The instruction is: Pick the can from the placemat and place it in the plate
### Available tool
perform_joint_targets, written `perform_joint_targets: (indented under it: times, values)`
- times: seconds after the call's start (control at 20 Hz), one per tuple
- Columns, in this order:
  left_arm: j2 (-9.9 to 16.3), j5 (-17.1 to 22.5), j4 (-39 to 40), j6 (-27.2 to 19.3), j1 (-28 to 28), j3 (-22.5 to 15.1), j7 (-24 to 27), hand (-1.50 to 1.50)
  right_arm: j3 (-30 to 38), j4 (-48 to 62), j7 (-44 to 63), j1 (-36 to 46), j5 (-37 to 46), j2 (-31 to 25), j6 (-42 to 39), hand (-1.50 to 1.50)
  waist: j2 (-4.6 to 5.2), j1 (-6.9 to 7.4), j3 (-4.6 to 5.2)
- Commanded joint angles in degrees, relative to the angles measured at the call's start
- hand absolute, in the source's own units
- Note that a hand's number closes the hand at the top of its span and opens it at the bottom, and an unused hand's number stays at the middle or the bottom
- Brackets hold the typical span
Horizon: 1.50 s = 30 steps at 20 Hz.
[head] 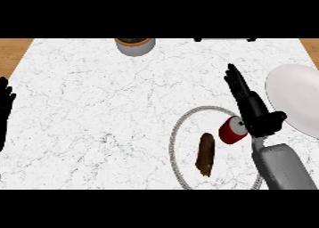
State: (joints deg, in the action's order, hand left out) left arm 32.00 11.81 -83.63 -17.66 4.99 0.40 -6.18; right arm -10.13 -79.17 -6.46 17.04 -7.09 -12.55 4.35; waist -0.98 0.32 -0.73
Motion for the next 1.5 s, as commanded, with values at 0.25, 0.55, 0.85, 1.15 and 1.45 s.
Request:
perform_joint_targets:
  times: [0.25,0.55,0.85,1.15,1.45]
  values:
    - [-4.80,-3.75,1.17,5.21,10.15,-7.89,2.33,0.00,1.03,-1.68,17.62,14.48,-3.42,10.88,8.32,-1.50,1.23,-0.79,0.79]
    - [-8.90,-3.51,2.25,5.65,6.79,-10.42,3.43,0.00,-11.12,-1.78,13.12,-0.81,17.06,2.67,11.58,-1.50,0.93,-1.64,0.75]
    - [-11.49,-5.35,5.69,6.39,10.27,-9.45,3.02,0.00,-14.02,-6.29,9.19,-5.30,26.92,-2.94,12.10,-1.50,0.91,-0.97,0.76]
    - [-11.33,-5.98,2.14,5.60,9.68,-9.18,-0.19,0.00,-11.82,-25.05,18.41,-8.88,32.73,-11.19,11.34,-1.50,0.54,-1.40,0.78]
    - [-11.76,-5.87,3.00,6.92,10.23,-9.32,0.30,0.00,-10.91,-28.46,36.22,-5.21,33.61,-21.27,-6.03,-1.50,0.61,-1.29,0.87]
